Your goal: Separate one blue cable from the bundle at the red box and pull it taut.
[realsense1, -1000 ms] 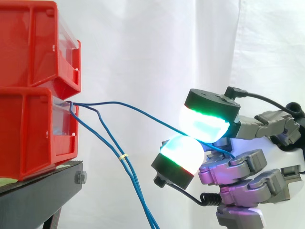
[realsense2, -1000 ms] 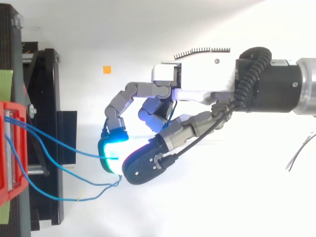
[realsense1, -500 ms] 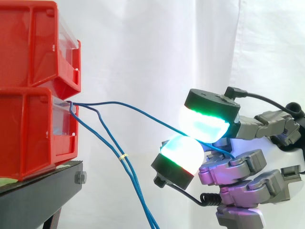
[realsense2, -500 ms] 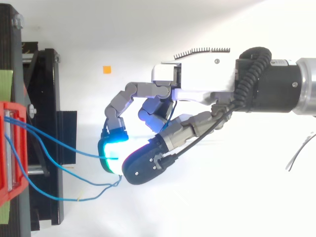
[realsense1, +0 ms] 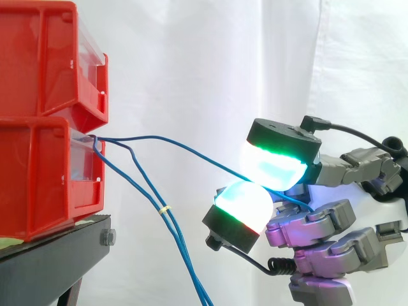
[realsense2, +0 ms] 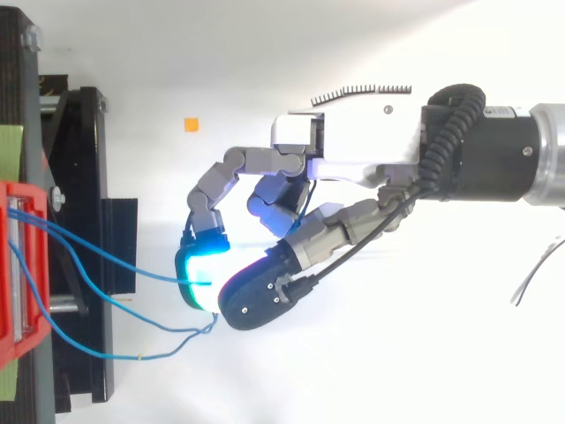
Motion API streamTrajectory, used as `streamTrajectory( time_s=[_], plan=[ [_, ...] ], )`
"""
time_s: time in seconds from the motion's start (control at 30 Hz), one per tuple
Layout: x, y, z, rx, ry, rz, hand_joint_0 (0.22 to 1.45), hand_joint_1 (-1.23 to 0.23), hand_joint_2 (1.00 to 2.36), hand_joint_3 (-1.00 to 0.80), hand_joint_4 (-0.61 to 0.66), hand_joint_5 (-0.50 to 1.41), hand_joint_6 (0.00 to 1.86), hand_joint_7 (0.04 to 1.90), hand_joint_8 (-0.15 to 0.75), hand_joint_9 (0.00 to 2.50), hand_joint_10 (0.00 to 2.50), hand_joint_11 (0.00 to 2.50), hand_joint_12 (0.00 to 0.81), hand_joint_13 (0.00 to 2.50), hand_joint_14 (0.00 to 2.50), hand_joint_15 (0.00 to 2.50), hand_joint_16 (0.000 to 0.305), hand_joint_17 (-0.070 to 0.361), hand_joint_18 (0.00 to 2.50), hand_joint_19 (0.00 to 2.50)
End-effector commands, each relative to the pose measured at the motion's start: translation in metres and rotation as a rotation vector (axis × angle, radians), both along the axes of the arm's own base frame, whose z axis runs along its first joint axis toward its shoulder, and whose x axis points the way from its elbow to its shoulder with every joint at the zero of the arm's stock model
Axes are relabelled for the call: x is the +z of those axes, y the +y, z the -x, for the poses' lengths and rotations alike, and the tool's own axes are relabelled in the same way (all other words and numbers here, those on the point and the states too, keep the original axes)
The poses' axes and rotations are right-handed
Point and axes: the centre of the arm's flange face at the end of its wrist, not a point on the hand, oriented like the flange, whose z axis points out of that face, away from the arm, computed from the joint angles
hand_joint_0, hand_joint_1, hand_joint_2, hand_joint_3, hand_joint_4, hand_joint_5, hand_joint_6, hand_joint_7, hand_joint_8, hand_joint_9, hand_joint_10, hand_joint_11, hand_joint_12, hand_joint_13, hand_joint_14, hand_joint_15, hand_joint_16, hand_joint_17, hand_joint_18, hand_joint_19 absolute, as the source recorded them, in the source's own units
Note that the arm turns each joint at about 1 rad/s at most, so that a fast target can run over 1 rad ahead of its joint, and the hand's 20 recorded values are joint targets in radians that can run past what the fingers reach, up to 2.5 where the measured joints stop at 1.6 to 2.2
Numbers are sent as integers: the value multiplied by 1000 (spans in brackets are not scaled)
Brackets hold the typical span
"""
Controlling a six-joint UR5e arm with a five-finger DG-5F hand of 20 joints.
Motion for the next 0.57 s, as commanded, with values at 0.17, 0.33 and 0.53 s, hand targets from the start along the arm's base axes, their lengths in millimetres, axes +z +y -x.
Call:
streamTrajectory(
  time_s=[0.17, 0.33, 0.53],
  plan=[
    [-1, 0, 0, 0, 1, 0, 756, -836, 1013, -283, -368, -153, 974, 1112, 109, 939, 2040, 1317, 201, 1197, 889, 1585, 30, 68, 977, 1274],
    [-1, 0, 0, 0, 1, 0, 755, -836, 1012, -282, -364, -153, 974, 1116, 111, 943, 2024, 1335, 200, 1196, 881, 1588, 31, 69, 975, 1273],
    [-1, 0, 0, 0, 1, 0, 754, -837, 1013, -279, -362, -153, 974, 1116, 104, 950, 1999, 1356, 207, 1201, 876, 1574, 31, 69, 974, 1272]
  ],
)
